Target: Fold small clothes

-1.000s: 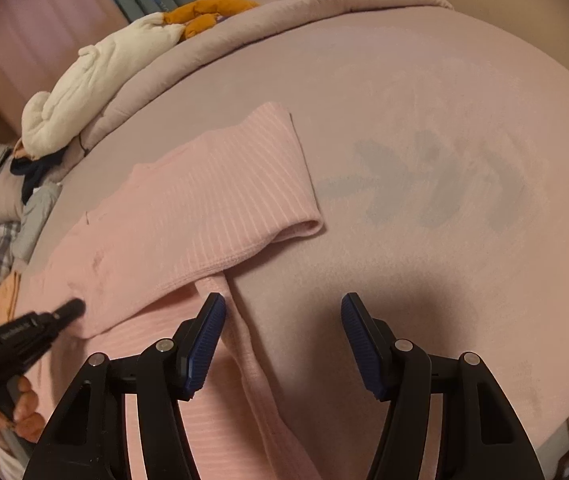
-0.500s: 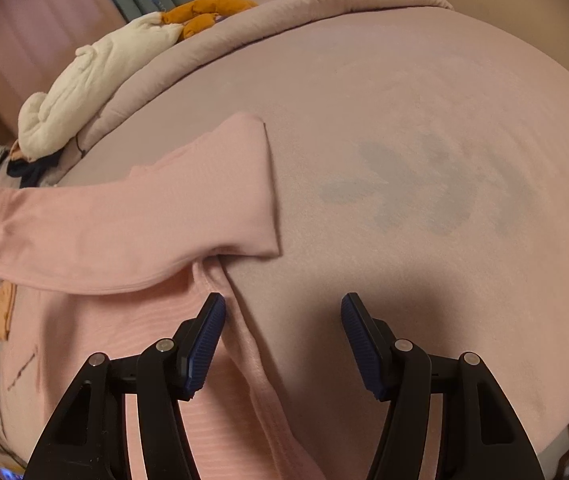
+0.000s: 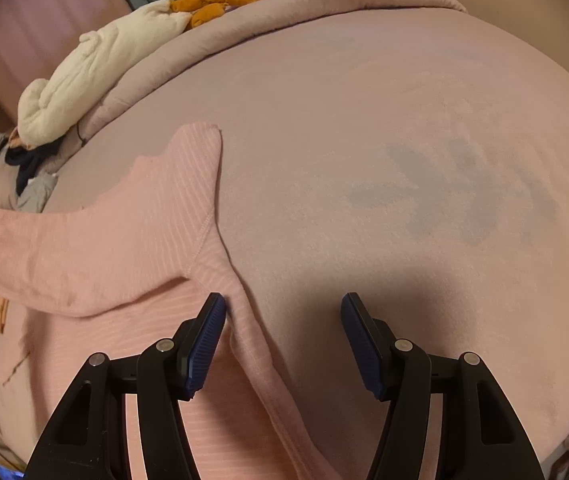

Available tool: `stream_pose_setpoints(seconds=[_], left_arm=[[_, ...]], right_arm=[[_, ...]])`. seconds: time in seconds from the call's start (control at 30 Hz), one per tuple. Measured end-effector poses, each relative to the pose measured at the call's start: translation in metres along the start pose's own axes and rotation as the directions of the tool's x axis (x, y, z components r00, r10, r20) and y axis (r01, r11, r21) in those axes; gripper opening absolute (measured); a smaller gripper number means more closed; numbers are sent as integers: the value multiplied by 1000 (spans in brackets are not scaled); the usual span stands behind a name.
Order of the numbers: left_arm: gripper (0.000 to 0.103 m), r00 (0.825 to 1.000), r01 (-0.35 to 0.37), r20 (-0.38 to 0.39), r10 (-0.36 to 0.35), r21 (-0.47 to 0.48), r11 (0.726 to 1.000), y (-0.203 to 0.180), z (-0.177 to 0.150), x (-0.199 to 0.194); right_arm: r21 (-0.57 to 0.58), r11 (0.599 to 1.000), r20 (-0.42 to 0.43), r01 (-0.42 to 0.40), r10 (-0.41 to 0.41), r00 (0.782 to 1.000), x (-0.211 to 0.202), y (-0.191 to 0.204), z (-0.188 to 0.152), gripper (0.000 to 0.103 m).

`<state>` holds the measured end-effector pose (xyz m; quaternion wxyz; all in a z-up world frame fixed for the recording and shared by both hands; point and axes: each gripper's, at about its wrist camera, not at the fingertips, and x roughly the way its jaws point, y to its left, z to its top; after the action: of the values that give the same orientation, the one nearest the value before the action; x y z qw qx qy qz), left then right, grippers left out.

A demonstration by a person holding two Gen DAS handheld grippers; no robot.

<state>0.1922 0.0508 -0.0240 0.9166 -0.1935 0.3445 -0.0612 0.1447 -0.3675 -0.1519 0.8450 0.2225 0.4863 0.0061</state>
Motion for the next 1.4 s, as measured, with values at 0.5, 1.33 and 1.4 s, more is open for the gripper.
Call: stream_pose_setpoints(seconds=[0.5,1.33,1.4], left_arm=[[3,986,-138,-95,134,-39,990,65,-28,30],[3,937,-278,-252,244,-111,954,133,-80,51],[3,943,-269,-235,237,-118,956,133,-79,42]], right_arm=[[-24,999,-6,24,-25,1000,4,10,0,62],[-67,996,-30,62,-64,998,8,20,5,62],[-85,994,7,68,-68,998,-1,24,10,62]])
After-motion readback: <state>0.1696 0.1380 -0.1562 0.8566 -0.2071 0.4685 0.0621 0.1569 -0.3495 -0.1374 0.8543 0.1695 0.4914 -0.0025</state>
